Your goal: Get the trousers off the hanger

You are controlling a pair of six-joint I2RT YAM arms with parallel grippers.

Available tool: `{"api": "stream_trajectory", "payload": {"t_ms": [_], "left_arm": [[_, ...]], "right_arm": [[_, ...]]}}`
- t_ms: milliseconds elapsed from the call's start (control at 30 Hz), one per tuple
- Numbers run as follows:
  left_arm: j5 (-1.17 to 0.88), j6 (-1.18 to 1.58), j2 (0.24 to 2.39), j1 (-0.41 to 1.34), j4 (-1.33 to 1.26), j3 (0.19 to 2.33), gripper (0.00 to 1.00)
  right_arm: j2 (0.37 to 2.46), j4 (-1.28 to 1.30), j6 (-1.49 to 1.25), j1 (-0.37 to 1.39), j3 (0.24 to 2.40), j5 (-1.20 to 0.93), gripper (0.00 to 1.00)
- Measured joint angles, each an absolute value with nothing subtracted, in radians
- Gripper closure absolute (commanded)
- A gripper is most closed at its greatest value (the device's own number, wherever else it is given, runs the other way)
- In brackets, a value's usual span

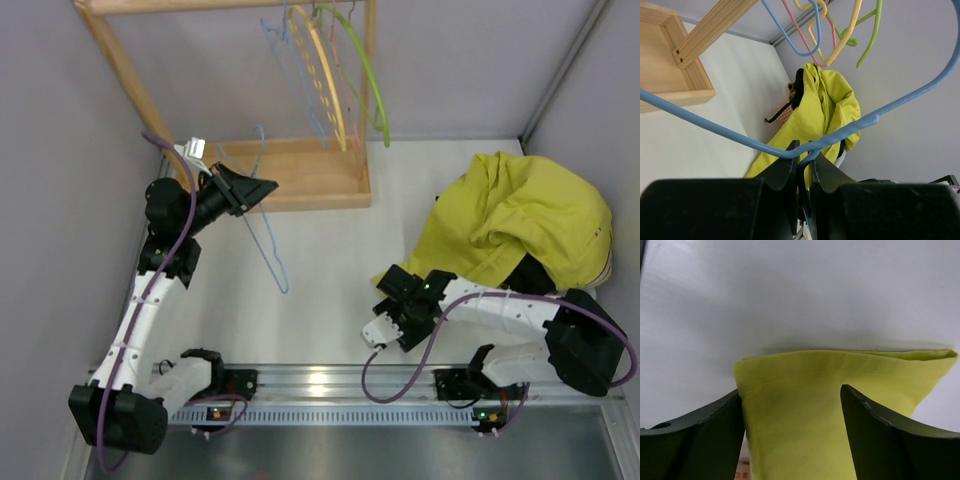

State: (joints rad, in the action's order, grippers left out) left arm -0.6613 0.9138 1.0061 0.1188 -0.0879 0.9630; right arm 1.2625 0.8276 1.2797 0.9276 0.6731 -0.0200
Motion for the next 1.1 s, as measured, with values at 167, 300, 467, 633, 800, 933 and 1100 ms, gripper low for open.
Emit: {"api": "stream_trajectory", "payload": {"t_ms": [167,300,467,633,800,933,1100], "left_arm": [[-0.661,0.913,1.006,0.117,-0.08,0.963,1.0],[-0.661,0.913,1.006,0.115,-0.075,0.963,1.0],[-0.662,0.913,1.006,0.112,-0.074,0.963,1.0],[-0.665,0.913,1.006,0.112,-0.07,0.963,1.0],[-0.665,0.913,1.006,0.112,-0.058,0.963,1.0],[-0.665,0.913,1.006,0.112,-0.052,0.963,1.0],[-0.665,0.912,1.005,0.112,-0.051,0.963,1.0]], "right_arm": [[1.293,0.712,1.28,0.928,0.667,-0.006,0.66],[1.304,0.673,1.265,0.928,0.666,-0.004,0.87],[1.303,0.673,1.226,0.927,0.677,-0.009,1.0],[1.255,0.727,1.153,0.926,0.799,-0.051,1.0],[1.192,0.728,1.143,0.926,0.881,-0.05,0.82],[1.193,0.735,1.184,0.926,0.804,-0.023,0.74],[1.242,0.769,1.216,0.926,0.725,0.036,0.6]]}}
